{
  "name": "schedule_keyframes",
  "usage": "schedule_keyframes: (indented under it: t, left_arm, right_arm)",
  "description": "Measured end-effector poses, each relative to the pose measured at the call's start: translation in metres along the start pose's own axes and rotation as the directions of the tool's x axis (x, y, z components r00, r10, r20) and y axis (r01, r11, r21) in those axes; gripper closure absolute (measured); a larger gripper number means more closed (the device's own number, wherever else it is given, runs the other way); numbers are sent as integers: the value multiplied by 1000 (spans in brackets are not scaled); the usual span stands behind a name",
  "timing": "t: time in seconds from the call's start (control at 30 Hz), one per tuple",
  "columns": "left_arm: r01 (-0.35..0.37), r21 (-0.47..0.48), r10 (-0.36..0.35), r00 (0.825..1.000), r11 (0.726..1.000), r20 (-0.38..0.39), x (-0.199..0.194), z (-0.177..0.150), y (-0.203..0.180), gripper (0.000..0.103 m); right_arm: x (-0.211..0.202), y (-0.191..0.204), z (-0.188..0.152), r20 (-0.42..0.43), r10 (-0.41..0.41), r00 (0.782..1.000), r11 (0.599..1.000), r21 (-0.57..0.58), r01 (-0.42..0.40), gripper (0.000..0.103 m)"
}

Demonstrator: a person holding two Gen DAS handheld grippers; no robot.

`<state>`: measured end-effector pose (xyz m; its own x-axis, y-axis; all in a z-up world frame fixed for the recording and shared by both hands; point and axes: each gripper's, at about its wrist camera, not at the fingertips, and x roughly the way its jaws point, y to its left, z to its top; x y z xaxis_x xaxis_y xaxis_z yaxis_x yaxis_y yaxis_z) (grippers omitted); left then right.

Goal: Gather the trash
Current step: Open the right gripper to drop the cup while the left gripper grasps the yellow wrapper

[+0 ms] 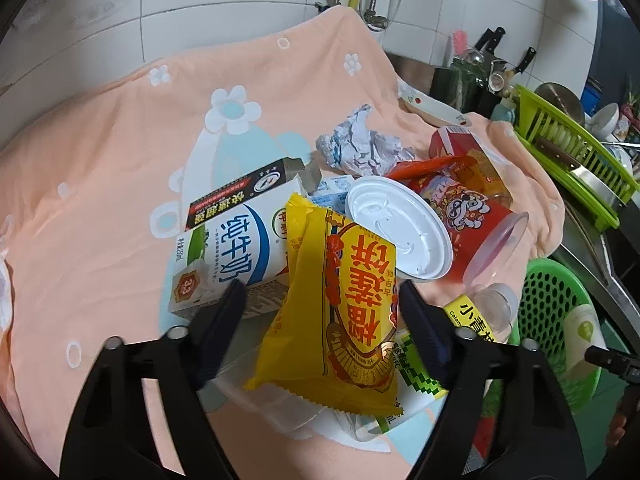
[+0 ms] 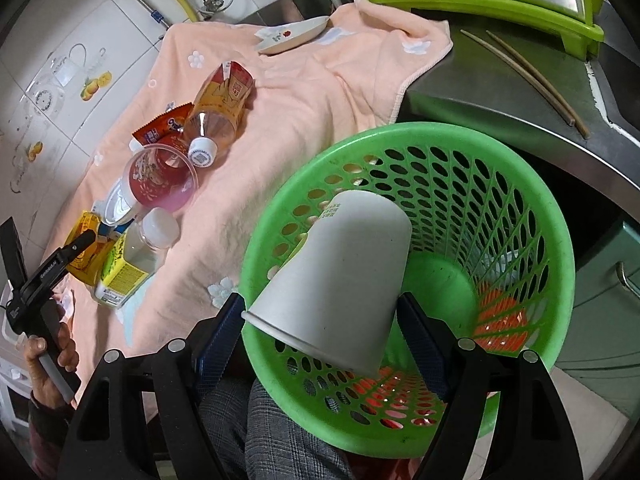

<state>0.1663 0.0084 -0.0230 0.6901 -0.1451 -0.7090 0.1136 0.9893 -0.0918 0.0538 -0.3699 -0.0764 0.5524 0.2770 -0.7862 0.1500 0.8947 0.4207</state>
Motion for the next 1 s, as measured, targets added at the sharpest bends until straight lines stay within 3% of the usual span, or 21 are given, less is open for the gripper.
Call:
schedule_keyframes:
  t: [0.13,0.27,0.43,1.0]
  left_arm:
    - [31,-3,-31,999,1000,-10,1,-2,2,52]
    - [34,1,-34,999,999,-4,1,-4,2,62]
    - [54,0,-54,998,999,15,-7,-3,2,67]
    - [167,2,-167,981,986,95,-52,2,-9,71]
  right_arm:
    - [9,-3,0,-14,-8,1000,1000,5,8,28]
    - [18,-5,0,-28,-14,1000,1000,11,14,28]
    - [33,-7,3,-50,-28,998,999,14,29,28]
    - [95,-17,22,-178,-115,977,993,13,119,27]
